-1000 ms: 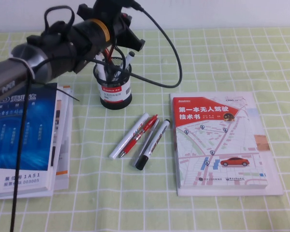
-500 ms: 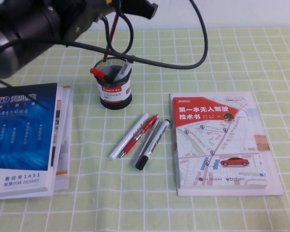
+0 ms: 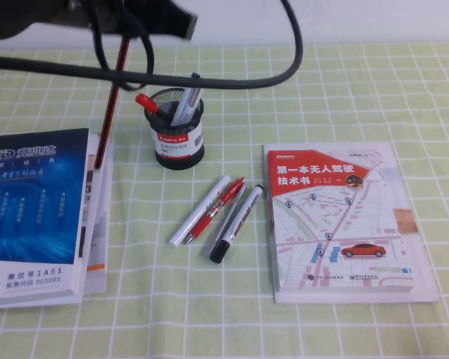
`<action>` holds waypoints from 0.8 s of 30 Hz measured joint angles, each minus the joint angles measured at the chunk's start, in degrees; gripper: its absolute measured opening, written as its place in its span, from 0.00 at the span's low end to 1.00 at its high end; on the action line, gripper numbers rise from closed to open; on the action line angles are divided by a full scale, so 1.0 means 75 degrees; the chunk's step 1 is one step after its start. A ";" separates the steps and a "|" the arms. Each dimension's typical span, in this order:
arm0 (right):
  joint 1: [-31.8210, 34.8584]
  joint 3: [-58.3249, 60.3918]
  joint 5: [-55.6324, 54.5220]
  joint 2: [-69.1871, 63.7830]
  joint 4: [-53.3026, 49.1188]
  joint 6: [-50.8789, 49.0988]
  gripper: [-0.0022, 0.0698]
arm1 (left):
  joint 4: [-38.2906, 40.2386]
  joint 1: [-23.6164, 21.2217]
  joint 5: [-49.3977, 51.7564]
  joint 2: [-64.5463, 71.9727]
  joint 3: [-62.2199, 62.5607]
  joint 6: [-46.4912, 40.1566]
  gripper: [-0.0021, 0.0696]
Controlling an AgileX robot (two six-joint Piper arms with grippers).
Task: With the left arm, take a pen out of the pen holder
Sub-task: Place the pen on the table
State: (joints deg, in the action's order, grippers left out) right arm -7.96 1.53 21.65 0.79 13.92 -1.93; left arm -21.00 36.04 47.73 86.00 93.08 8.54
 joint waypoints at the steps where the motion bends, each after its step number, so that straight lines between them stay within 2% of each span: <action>1: 0.0000 0.0000 0.0000 0.0000 0.0000 0.0000 0.01 | 0.0081 0.0000 0.0342 0.0000 0.0000 0.0000 0.03; 6: 0.0000 0.0000 0.0000 0.0000 0.0000 0.0000 0.01 | 0.0617 0.0000 0.1882 0.0066 0.0000 -0.0173 0.03; 13: 0.0000 0.0000 0.0000 0.0000 0.0000 0.0000 0.01 | 0.0978 0.0000 0.2452 0.0370 0.0000 -0.0397 0.03; 24: 0.0000 0.0000 0.0000 0.0000 0.0000 0.0000 0.01 | 0.1570 -0.0144 0.1005 0.0518 -0.1554 -0.0632 0.03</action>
State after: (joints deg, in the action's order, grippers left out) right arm -7.96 1.53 21.65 0.79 13.92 -1.93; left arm -9.22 34.97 55.27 89.88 81.42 3.79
